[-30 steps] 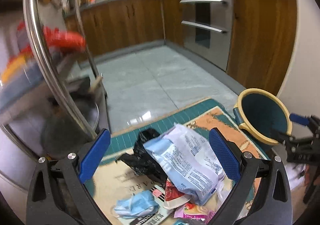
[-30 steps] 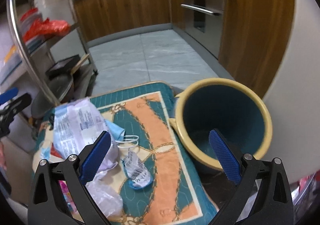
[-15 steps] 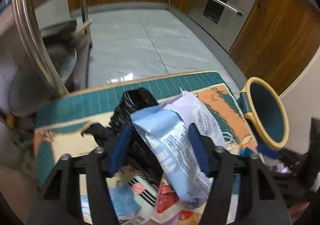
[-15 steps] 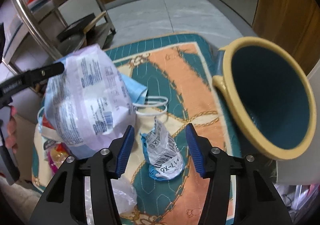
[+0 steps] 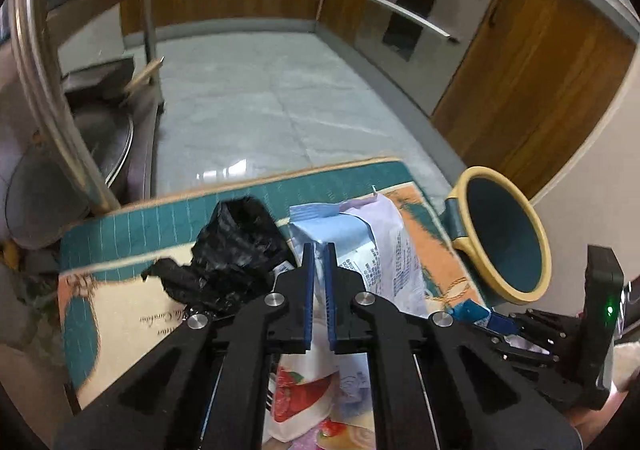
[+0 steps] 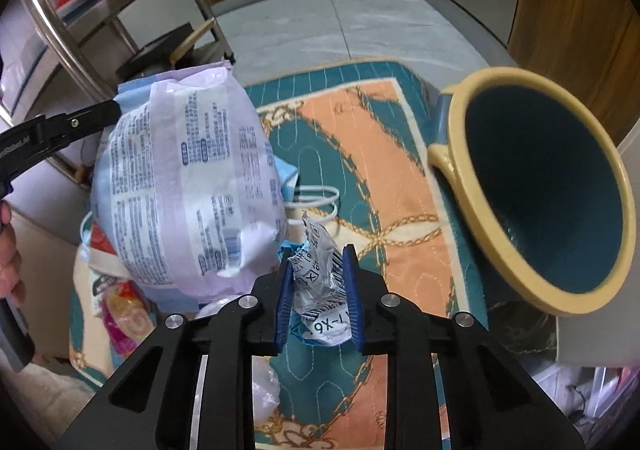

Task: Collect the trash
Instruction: 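Grasp the crumpled white wrapper with the right tool while the left grasps the blue-white snack bag, then drop the wrapper into the teal bin with the right tool while the left drops the snack bag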

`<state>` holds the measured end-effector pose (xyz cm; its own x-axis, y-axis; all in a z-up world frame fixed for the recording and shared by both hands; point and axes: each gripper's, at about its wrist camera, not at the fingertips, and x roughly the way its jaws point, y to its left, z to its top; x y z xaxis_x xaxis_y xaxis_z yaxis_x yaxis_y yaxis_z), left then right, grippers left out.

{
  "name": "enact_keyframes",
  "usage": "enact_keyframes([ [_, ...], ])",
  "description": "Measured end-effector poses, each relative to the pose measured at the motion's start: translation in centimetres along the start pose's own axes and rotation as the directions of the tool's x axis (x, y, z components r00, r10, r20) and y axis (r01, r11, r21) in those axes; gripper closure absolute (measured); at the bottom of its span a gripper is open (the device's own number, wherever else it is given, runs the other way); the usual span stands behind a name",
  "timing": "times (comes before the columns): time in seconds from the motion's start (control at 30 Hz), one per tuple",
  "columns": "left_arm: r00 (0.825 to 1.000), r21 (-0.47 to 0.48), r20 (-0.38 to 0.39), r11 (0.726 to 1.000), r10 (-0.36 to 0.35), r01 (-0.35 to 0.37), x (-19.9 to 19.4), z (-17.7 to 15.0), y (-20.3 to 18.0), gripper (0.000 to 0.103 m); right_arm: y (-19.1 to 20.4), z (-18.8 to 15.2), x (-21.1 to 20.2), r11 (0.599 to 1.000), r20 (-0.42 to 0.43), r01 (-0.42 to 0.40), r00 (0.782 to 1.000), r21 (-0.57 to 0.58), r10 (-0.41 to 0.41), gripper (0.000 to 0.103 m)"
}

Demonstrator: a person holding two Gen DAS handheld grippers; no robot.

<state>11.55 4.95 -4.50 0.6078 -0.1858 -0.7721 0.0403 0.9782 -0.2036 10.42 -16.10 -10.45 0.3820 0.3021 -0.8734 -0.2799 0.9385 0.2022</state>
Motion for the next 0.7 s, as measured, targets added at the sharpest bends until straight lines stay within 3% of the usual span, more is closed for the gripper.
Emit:
enact_keyframes([
  [0.43, 0.991, 0.208, 0.131, 0.976, 0.034, -0.062, -5.2, 1.4, -6.7, 0.100, -0.6, 2.0, -4.8, 0.999, 0.162, 0.047, 0.986, -0.002, -0.046, 0.078],
  [0.7, 0.961, 0.277, 0.275, 0.958, -0.013, -0.066, -9.1, 3.5, -10.6, 0.101, -3.9, 4.3, -8.8, 0.995, 0.255, 0.019, 0.966, 0.103, -0.045, 0.078],
])
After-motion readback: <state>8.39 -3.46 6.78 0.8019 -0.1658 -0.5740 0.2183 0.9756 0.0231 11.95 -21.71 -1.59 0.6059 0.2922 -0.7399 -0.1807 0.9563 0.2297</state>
